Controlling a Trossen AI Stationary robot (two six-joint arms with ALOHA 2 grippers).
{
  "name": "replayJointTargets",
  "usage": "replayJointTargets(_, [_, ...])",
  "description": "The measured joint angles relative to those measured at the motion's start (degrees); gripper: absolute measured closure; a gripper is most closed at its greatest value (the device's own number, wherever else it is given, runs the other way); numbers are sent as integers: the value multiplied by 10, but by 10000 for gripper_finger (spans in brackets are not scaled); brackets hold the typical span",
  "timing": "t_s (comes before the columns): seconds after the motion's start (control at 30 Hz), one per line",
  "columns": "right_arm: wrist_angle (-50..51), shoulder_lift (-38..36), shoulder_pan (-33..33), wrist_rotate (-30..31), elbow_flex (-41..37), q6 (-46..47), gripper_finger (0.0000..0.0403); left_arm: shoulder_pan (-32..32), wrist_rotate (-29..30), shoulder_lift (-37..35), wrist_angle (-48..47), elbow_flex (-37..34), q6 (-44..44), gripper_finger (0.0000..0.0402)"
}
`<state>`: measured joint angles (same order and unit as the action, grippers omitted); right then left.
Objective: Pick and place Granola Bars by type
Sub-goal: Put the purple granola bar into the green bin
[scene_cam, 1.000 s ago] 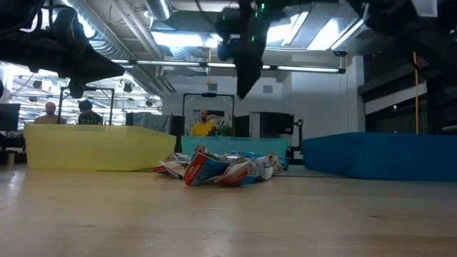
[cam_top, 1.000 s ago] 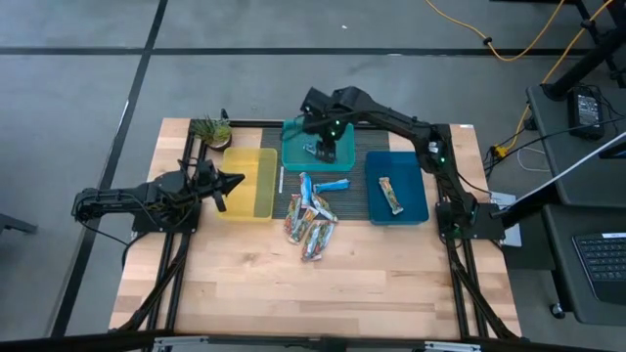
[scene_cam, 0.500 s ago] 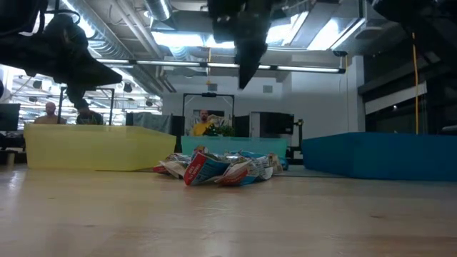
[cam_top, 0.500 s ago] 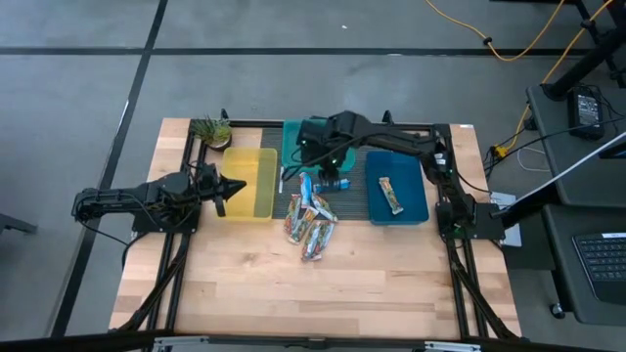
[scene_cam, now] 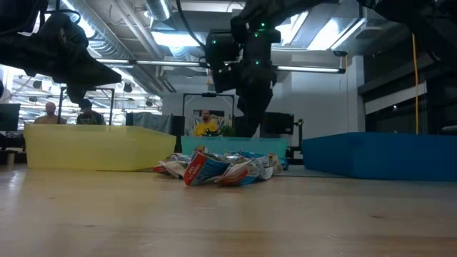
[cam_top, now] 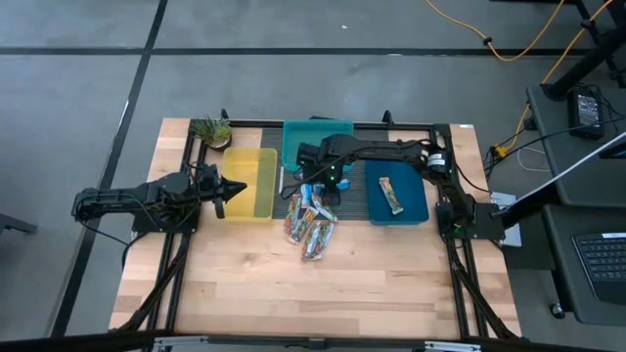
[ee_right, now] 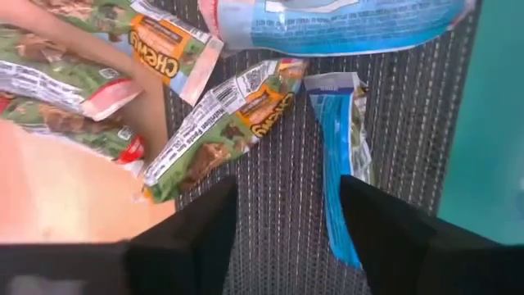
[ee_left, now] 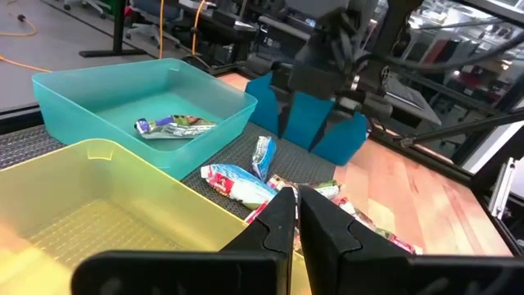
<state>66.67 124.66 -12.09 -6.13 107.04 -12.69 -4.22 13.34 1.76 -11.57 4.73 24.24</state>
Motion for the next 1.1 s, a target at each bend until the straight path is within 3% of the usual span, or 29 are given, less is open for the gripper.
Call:
replayJointTargets(0.13, [-50,0,6,20,-18,-2,136,0,0,0,0,0,0,388])
replayJointTargets(0.27, [-88,0,8,63,-24,-25,121,0,0,0,0,0,1,388])
replayJointTargets(1.1, [-114,44,-6,19,-25,-28,143,0,0,0,0,0,7,388])
